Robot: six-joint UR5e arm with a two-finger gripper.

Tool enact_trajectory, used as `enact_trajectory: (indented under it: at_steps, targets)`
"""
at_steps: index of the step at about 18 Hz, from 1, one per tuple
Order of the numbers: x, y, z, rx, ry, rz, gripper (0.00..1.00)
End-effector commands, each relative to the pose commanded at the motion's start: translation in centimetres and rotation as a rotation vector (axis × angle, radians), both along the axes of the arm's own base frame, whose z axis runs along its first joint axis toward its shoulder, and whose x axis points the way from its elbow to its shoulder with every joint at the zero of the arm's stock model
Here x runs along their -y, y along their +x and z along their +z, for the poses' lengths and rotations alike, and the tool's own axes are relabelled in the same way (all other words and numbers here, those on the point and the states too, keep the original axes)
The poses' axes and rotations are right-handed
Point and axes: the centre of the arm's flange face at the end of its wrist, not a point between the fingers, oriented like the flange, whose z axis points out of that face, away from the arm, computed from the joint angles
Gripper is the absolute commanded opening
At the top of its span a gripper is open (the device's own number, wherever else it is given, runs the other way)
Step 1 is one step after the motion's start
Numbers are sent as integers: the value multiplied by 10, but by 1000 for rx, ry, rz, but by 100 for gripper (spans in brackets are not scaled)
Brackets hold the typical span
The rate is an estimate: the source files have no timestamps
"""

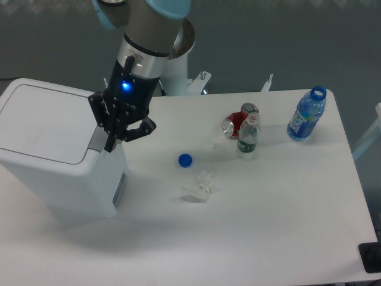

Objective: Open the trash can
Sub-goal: 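Lower the gripper onto the lid edge of the white trash can, then push the lid edge with the gripper to flip the lid open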

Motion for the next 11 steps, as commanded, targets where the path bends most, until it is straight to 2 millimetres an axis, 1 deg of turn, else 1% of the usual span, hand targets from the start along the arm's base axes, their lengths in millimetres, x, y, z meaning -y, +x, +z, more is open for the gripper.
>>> enact_trajectory:
  at_steps: [2,4,11]
  targets:
    - [7,7,-3,3,-2,-3,0]
    - [9,10,-6,8,-6,-3,0]
    - [9,8,-7,7,-3,1,0]
